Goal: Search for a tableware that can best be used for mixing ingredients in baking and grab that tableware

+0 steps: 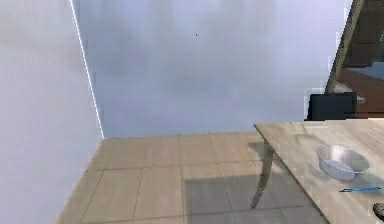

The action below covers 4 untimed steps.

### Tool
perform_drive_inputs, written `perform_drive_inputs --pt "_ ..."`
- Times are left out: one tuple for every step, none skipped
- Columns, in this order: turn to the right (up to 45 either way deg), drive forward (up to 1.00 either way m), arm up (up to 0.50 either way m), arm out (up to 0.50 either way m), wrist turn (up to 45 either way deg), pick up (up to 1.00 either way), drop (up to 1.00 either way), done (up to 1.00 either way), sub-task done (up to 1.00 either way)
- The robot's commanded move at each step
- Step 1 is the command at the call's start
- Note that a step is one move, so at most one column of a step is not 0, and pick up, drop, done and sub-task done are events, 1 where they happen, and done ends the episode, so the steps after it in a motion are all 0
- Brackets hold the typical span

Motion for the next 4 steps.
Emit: perform_drive_inputs --pt "0.0 1.00 0.00 0.00 0.0 0.00 0.00 0.00 0.00" --pt "0.0 0.40 0.00 0.00 0.0 0.00 0.00 0.00 0.00" --pt "45.0 0.00 0.00 0.00 0.0 0.00 0.00 0.00 0.00" --pt "0.0 0.65 0.00 0.00 0.0 0.00 0.00 0.00 0.00"
